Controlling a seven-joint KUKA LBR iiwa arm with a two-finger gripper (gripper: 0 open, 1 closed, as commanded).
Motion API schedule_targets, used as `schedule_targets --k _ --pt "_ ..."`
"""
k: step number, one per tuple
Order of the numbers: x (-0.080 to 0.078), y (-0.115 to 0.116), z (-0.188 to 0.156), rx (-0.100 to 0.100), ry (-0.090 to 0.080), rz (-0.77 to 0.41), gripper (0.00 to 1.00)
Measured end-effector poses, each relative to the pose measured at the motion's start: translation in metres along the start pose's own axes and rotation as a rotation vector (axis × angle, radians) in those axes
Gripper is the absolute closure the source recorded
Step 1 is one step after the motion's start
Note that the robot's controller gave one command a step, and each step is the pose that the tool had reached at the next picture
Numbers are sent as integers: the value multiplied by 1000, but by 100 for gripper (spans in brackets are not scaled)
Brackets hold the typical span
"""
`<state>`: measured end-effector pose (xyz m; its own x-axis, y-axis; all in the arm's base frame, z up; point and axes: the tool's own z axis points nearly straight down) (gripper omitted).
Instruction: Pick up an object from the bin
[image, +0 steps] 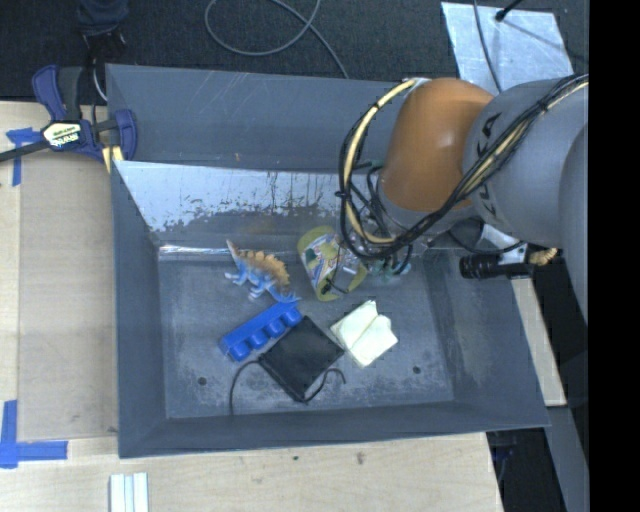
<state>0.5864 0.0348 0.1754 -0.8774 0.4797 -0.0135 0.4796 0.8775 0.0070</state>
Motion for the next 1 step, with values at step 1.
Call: schedule_targets --k 1 --pt "4 6 -33 5 8 -3 100"
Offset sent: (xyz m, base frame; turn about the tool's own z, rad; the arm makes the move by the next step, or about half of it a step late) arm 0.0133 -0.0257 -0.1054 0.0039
